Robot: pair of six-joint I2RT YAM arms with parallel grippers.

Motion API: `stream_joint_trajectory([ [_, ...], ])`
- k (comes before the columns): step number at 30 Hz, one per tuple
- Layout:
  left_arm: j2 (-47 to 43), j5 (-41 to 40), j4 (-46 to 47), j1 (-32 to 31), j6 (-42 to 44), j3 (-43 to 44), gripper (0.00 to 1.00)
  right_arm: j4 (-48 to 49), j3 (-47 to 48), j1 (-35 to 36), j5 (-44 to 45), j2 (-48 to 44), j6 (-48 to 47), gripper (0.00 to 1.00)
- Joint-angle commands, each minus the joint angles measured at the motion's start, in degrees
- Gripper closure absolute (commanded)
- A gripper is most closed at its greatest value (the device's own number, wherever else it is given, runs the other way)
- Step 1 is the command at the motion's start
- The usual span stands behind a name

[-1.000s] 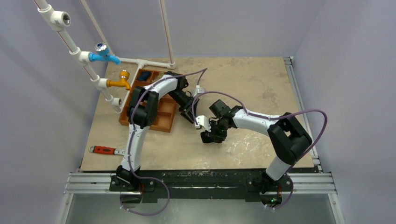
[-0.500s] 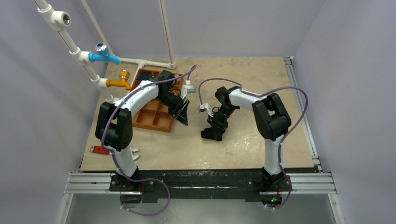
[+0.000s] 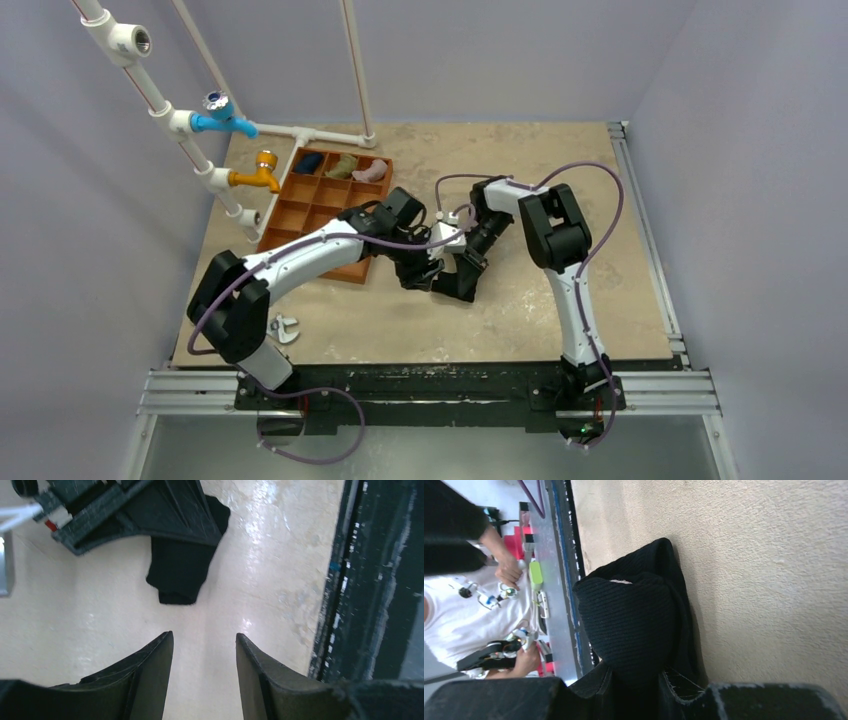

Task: Roll the underwear
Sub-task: Roll the underwear to the center of the board.

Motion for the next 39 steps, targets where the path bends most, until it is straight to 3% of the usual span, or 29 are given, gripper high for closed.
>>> stream_joint_trajectory([
  [1, 3.1, -9.7, 11.9, -3.9, 2.2, 0.5, 0.51, 5.5, 1.2, 0.8, 5.6, 4.7, -4.0, 1.00],
  [6, 6.5, -12.8, 16.1, -7.1, 4.1, 1.5, 0.37, 5.7, 2.5, 0.8, 5.6, 6.1, -3.4, 1.00],
  [22, 15.1, -13.5, 20.2, -10.3, 5.0, 2.4, 0.28, 6.5, 2.7, 0.9, 6.2, 6.8, -2.6, 1.00],
  [28, 17.7, -13.7, 21.1, -10.7, 2.7, 1.8, 0.43, 6.7, 2.5, 0.9, 5.9, 6.6, -2.5, 0.98],
  [35, 19.3, -12.2, 20.7, -10.7, 1.4, 1.1, 0.77, 8.1, 1.9, 0.9, 5.8, 5.7, -1.3, 0.90],
  [37, 20.0, -11.9, 20.4, -10.7, 1.5, 1.2, 0.95, 8.5, 1.6, 0.8, 5.8, 5.1, -0.7, 0.85],
  [39, 20.3, -11.8, 20.1, -10.7, 1.9, 0.9, 1.00, 9.0, 1.0, 0.8, 5.7, 4.1, -0.3, 0.78],
])
